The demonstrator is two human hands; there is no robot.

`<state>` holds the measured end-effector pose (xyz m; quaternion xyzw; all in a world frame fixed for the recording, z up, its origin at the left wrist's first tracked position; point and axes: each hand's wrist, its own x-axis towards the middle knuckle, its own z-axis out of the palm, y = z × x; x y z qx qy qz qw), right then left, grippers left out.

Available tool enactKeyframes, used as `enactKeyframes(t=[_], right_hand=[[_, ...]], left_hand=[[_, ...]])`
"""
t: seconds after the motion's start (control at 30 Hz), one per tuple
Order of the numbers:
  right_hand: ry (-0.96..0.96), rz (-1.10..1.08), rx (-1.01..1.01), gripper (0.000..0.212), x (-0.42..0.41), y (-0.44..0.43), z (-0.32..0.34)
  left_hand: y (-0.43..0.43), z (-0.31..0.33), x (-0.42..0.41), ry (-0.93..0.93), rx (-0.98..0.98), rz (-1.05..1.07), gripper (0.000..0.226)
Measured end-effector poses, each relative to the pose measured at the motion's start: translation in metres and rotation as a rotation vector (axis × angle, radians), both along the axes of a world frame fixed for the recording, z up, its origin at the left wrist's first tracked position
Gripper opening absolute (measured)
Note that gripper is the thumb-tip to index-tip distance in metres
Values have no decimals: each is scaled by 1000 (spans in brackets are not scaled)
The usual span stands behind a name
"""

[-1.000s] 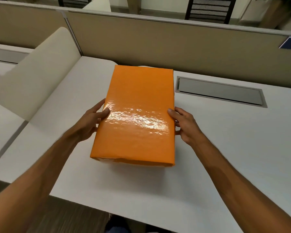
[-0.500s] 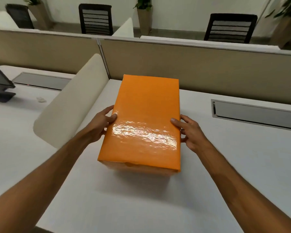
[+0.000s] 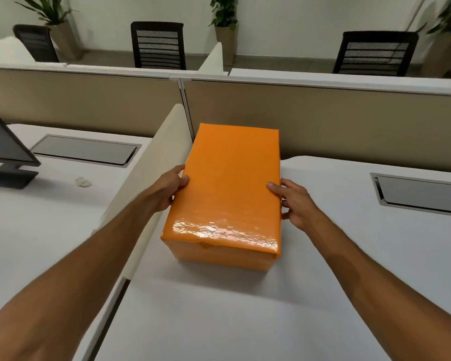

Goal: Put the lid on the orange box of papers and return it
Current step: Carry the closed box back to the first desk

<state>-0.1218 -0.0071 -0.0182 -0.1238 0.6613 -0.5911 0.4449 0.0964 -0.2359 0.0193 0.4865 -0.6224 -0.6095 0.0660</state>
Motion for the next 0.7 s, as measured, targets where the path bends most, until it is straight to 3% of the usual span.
enactKeyframes(t=[0.2,0.3,0.7], right_hand=[[37,8,18,29,-1,-31,-6],[47,9,18,28,-5,-41,-8],[256,50,154,75,-12,-47,-7]], left_hand=[[-36,-7,-6,-2,14,-4,49],[-43,-9,-8,-9,13,-10,50],[-39,-3,-10,-37,-150,-38,57]])
